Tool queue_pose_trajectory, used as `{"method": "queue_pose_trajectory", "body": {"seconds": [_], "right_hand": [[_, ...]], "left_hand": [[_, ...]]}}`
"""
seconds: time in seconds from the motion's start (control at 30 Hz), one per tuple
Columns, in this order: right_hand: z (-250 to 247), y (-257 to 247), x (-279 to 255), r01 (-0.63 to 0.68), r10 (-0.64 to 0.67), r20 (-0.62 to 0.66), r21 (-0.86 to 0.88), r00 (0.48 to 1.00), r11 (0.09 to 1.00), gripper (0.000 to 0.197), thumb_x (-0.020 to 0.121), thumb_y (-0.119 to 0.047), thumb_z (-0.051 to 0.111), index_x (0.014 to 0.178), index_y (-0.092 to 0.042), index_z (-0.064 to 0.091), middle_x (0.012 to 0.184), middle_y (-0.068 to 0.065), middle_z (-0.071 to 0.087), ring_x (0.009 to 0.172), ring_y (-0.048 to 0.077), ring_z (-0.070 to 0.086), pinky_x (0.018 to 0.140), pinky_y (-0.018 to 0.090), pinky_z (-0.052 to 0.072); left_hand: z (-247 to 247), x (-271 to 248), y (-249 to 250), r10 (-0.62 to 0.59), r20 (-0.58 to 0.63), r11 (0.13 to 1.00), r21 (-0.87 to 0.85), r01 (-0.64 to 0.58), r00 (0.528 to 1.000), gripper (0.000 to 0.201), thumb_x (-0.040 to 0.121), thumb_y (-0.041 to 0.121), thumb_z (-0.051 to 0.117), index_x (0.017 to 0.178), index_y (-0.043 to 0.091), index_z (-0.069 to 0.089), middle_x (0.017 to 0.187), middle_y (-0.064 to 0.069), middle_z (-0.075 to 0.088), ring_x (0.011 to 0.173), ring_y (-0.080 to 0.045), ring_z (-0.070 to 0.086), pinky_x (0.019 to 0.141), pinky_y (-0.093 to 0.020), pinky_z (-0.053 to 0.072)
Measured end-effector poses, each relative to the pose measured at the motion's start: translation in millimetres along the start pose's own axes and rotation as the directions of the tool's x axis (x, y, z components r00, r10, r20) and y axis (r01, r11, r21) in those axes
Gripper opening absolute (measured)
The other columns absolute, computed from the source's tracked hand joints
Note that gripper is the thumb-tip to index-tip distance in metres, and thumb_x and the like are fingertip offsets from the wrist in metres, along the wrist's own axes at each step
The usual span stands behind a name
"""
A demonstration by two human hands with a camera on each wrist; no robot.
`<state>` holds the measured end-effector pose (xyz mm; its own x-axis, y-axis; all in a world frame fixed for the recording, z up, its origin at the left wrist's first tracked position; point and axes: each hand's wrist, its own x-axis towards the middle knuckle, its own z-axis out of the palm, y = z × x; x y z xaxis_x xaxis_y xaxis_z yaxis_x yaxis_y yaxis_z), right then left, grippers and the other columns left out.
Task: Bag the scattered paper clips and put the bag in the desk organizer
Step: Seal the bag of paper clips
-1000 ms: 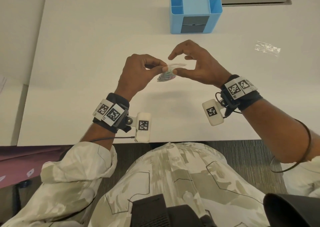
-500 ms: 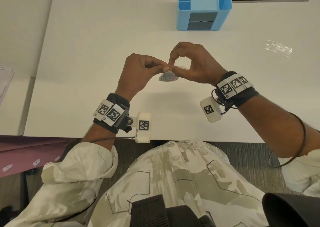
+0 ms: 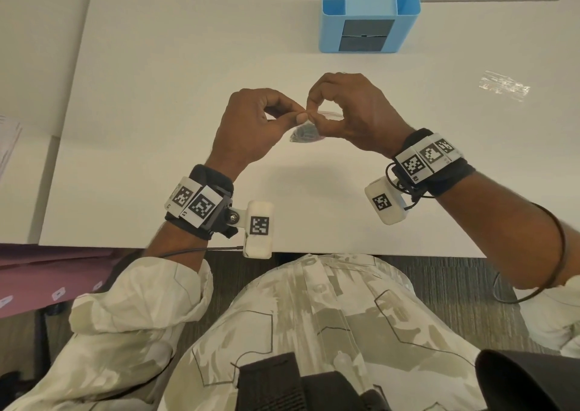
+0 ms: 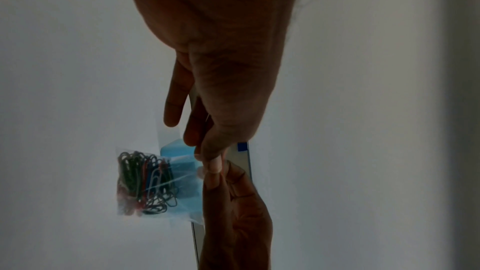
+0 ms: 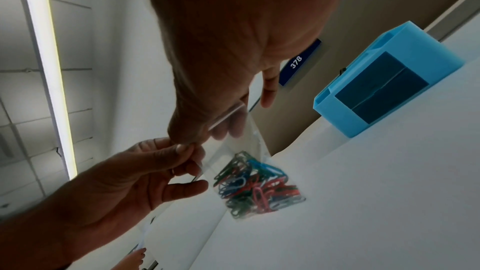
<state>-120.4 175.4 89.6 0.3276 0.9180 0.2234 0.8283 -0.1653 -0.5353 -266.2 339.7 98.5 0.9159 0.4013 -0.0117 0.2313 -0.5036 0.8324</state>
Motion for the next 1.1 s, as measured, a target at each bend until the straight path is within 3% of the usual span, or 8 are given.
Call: {"method": "queue_pose_trajectory", "body": {"seconds": [0.23, 0.43, 0.57, 0.67, 0.83, 0.93, 1.03, 1.1], "right_hand": [[-5.9, 12.5, -14.2, -0.034, 0.032, -0.038, -0.074, 0.999, 0.997, 0.021, 0.096, -0.034, 0.059, 0.099, -0.015, 0.066, 0.098, 0.000, 0.067, 0.085, 0.018, 0.057, 0.077, 0.034, 0.043], [-10.0, 17.1, -33.0, -0.114, 0.116, -0.113, 0.027, 0.987, 0.993, 0.015, 0.097, -0.027, 0.061, 0.100, -0.013, 0.067, 0.099, -0.001, 0.068, 0.089, 0.017, 0.060, 0.081, 0.031, 0.046], [-10.7, 17.2, -37.8, -0.132, 0.156, -0.160, 0.153, 0.975, 0.979, 0.011, 0.096, -0.021, 0.065, 0.095, -0.011, 0.064, 0.095, 0.000, 0.066, 0.088, 0.019, 0.061, 0.085, 0.045, 0.050], [-12.7, 13.3, -38.7, -0.130, 0.151, -0.144, 0.146, 0.978, 0.981, 0.011, 0.095, -0.022, 0.065, 0.095, -0.011, 0.066, 0.096, 0.000, 0.066, 0.088, 0.018, 0.062, 0.082, 0.044, 0.051], [-20.7, 9.0, -31.0, -0.109, 0.109, -0.064, 0.006, 0.992, 0.994, 0.015, 0.095, -0.029, 0.064, 0.097, -0.015, 0.069, 0.097, -0.004, 0.067, 0.083, 0.015, 0.061, 0.072, 0.041, 0.052], [-23.5, 10.9, -27.1, -0.066, 0.064, -0.029, -0.085, 0.998, 0.994, 0.017, 0.094, -0.031, 0.063, 0.099, -0.016, 0.070, 0.096, 0.000, 0.069, 0.081, 0.020, 0.061, 0.072, 0.043, 0.051], [-26.5, 11.1, -25.5, -0.051, 0.049, -0.018, -0.117, 0.999, 0.992, 0.021, 0.095, -0.035, 0.063, 0.099, -0.016, 0.071, 0.095, 0.000, 0.071, 0.081, 0.021, 0.063, 0.073, 0.040, 0.050], [-27.9, 11.1, -26.2, -0.044, 0.042, -0.011, -0.125, 0.999, 0.991, 0.022, 0.095, -0.036, 0.062, 0.099, -0.016, 0.071, 0.095, 0.001, 0.071, 0.081, 0.022, 0.064, 0.074, 0.040, 0.051]], "left_hand": [[-8.2, 3.8, 1.9, -0.007, -0.035, 1.000, 0.023, 0.008, 0.999, 0.003, 0.089, 0.033, 0.080, 0.091, 0.031, 0.078, 0.083, 0.024, 0.072, 0.078, 0.011, 0.067, 0.085, -0.040, 0.059], [-12.0, 1.8, 4.7, 0.000, -0.024, 1.000, -0.007, 0.000, 1.000, 0.004, 0.089, 0.031, 0.081, 0.092, 0.028, 0.079, 0.087, 0.023, 0.074, 0.081, 0.011, 0.069, 0.081, -0.028, 0.058], [-8.5, 0.9, 6.8, -0.014, -0.010, 0.999, -0.043, 0.013, 1.000, 0.004, 0.090, 0.030, 0.081, 0.091, 0.026, 0.079, 0.088, 0.022, 0.075, 0.082, 0.011, 0.068, 0.085, -0.028, 0.057], [-7.7, 2.7, 4.4, -0.043, 0.032, 0.998, -0.037, 0.044, 0.999, 0.006, 0.093, 0.028, 0.079, 0.095, 0.022, 0.077, 0.092, 0.019, 0.074, 0.084, 0.013, 0.067, 0.084, -0.021, 0.055], [-10.0, 6.0, 1.9, -0.050, 0.154, 0.997, -0.057, 0.060, 0.987, 0.046, 0.090, 0.029, 0.083, 0.132, 0.025, 0.064, 0.132, 0.010, 0.067, 0.125, -0.004, 0.061, 0.097, -0.023, 0.054], [-3.7, 11.4, 4.2, 0.034, 0.167, 0.999, -0.009, -0.033, 0.985, 0.066, 0.086, 0.034, 0.086, 0.145, 0.028, 0.056, 0.144, 0.011, 0.059, 0.134, -0.005, 0.054, 0.100, -0.010, 0.044], [7.1, 17.5, 11.1, 0.089, 0.210, 0.993, 0.052, -0.102, 0.974, 0.051, 0.085, 0.036, 0.086, 0.132, 0.027, 0.068, 0.129, 0.011, 0.069, 0.119, 0.000, 0.062, 0.090, 0.005, 0.037], [10.6, 20.6, 14.7, 0.085, 0.213, 0.992, 0.071, -0.102, 0.973, 0.034, 0.084, 0.040, 0.085, 0.116, 0.030, 0.076, 0.117, 0.012, 0.074, 0.107, 0.000, 0.067, 0.088, 0.001, 0.041]]}}
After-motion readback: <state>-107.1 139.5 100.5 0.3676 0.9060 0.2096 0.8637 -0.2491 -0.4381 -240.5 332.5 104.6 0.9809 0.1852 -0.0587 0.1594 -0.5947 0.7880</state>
